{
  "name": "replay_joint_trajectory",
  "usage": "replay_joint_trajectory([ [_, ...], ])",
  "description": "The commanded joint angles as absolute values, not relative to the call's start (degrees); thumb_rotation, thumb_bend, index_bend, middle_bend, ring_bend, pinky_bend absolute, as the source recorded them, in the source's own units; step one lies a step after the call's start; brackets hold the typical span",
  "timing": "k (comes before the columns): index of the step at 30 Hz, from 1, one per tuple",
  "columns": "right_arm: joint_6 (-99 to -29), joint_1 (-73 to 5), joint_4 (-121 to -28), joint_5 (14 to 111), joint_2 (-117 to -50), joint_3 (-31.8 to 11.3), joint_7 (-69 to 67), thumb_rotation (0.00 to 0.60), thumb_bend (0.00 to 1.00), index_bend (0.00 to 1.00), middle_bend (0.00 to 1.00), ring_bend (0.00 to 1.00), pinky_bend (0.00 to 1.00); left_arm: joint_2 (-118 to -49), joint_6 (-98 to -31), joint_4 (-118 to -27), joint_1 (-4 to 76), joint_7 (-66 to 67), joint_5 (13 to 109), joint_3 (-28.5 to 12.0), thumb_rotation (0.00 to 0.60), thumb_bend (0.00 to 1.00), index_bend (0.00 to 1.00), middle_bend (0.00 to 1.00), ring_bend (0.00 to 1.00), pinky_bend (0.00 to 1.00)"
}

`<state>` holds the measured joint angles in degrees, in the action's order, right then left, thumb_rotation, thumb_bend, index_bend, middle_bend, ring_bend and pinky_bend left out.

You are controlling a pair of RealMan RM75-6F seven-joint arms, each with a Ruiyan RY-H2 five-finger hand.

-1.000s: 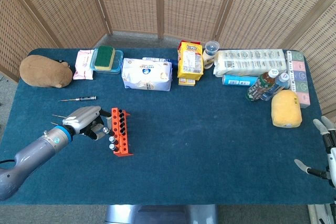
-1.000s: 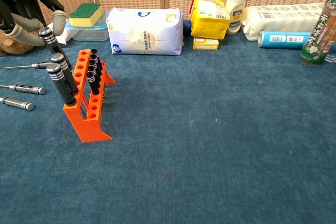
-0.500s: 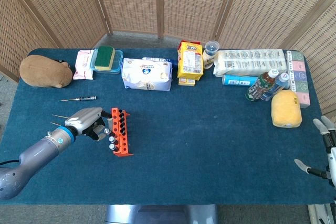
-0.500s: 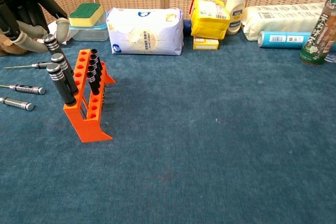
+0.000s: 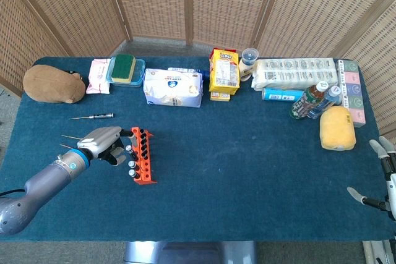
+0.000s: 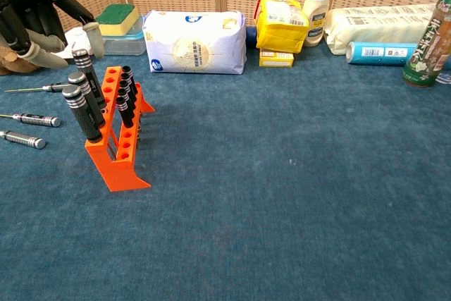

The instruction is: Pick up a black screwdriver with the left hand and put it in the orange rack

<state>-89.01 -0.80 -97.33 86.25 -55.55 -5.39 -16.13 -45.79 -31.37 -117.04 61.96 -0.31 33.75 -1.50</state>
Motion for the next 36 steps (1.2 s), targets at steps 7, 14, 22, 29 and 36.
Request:
replay_joint_trajectory([
  [7,-89.17,-0.73,-97.25,86.20,-55.42,-5.45,-16.53,0.600,0.00,0.04,0.00,0.00,0.00,-46.13,-35.07,-117.88,59.80,-2.00,36.27,-3.71,0.600,0.39,0.34,0.90,0.79,0.86],
  [14,-89.13,-0.77,-97.26,86.30,-55.39,-5.42,-16.58,0.600,0.00,0.04,0.00,0.00,0.00,-43.32,-34.24,-117.64,55.95,-5.15,40.87,-5.30,0.600,0.27,0.30,0.90,0.78,0.86],
  [22,-89.18,-0.76,-97.43,86.25,-55.56,-5.41,-15.92,0.600,0.00,0.04,0.00,0.00,0.00,-42.53,-30.17,-115.87,55.51,-5.88,40.34,-4.53,0.600,0.23,0.30,0.90,0.78,0.86],
  [29,-89.12,-0.78,-97.49,86.13,-55.56,-5.43,-15.87,0.600,0.00,0.04,0.00,0.00,0.00,-42.12,-27.39,-115.51,56.24,-6.17,39.53,-4.09,0.600,0.21,0.30,0.90,0.78,0.86],
  [36,-89.51,-0.60,-97.44,86.39,-55.35,-5.40,-16.42,0.600,0.00,0.04,0.00,0.00,0.00,-41.43,-25.26,-116.06,57.44,-6.07,38.24,-3.30,0.600,0.21,0.30,0.90,0.78,0.86],
])
